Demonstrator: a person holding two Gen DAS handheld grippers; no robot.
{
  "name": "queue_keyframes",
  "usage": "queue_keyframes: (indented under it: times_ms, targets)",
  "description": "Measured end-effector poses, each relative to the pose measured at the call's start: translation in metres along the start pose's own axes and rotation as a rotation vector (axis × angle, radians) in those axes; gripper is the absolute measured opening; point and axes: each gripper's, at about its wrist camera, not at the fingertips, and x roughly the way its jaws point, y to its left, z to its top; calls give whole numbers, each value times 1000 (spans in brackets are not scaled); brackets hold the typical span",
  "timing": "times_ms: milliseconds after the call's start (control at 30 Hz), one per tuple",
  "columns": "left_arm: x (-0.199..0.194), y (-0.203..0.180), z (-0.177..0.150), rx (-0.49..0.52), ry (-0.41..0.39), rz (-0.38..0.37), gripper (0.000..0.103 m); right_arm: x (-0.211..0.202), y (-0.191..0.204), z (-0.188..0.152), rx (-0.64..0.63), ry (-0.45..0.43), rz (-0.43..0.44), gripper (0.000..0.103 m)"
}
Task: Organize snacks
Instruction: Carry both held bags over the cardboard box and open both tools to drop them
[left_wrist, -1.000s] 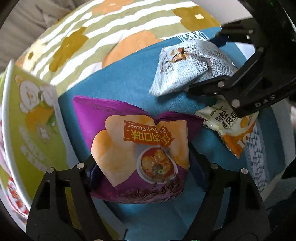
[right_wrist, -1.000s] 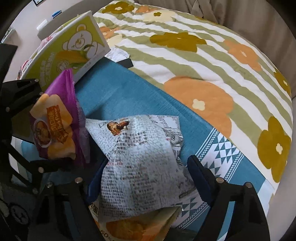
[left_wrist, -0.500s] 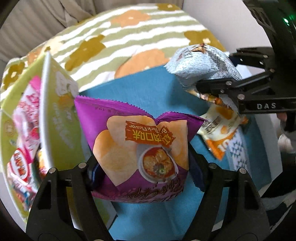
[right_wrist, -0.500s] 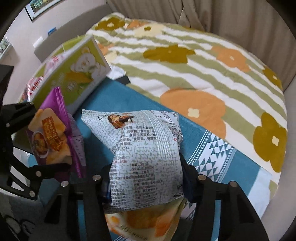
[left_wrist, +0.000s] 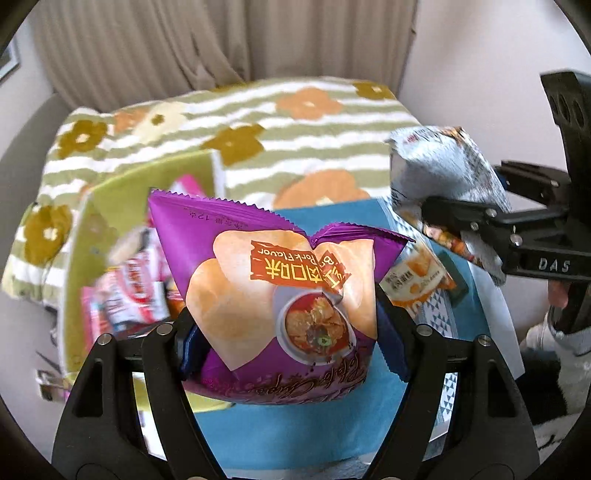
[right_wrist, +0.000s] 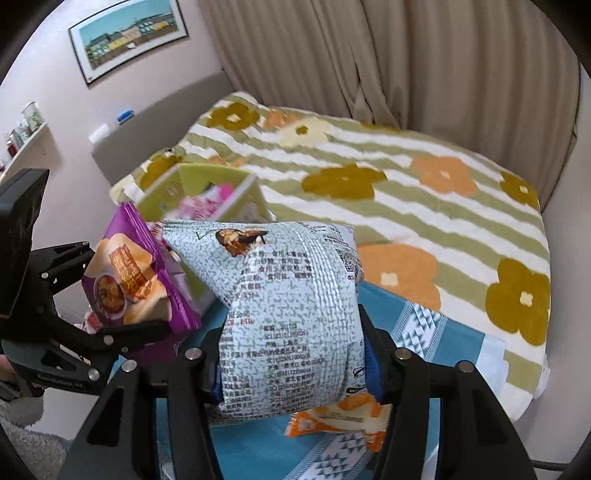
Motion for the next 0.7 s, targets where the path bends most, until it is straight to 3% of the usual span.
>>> queue_keyframes:
  times_ms: [400,700]
  targets:
    - [-40,121,12,-44,-86,47,74,6,89,43,16,-123,27,52]
    - [-7,223,39,-60,-67,12,74,54,140,89,107,-141,-42,52]
